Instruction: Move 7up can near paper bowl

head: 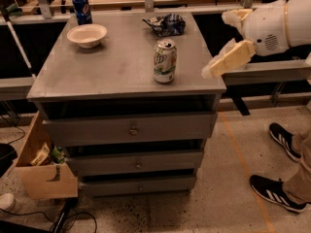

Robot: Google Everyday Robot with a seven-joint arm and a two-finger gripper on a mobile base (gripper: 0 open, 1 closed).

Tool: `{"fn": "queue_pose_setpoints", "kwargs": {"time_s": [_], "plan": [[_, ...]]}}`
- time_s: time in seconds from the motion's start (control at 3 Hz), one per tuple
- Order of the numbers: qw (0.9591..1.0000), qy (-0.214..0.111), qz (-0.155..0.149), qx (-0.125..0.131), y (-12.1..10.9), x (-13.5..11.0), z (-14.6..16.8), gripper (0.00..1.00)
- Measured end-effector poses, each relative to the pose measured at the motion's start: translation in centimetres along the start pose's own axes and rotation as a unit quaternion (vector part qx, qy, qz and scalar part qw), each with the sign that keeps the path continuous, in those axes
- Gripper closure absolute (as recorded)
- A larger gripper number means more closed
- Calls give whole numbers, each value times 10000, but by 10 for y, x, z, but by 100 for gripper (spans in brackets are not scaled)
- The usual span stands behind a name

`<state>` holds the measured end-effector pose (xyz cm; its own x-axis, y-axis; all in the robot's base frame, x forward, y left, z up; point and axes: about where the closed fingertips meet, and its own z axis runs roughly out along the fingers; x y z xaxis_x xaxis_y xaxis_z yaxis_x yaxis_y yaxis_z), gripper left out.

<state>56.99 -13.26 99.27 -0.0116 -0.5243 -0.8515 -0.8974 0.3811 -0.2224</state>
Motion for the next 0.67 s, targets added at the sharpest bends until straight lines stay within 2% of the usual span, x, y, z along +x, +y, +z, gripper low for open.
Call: {"fn": "queue_pose_setpoints", "kwargs": {"time_s": [0.33, 0.67], "plan": [[9987, -498, 124, 42, -11, 4, 30, 0], [9969, -742, 223, 112, -20, 7, 62, 0]]}}
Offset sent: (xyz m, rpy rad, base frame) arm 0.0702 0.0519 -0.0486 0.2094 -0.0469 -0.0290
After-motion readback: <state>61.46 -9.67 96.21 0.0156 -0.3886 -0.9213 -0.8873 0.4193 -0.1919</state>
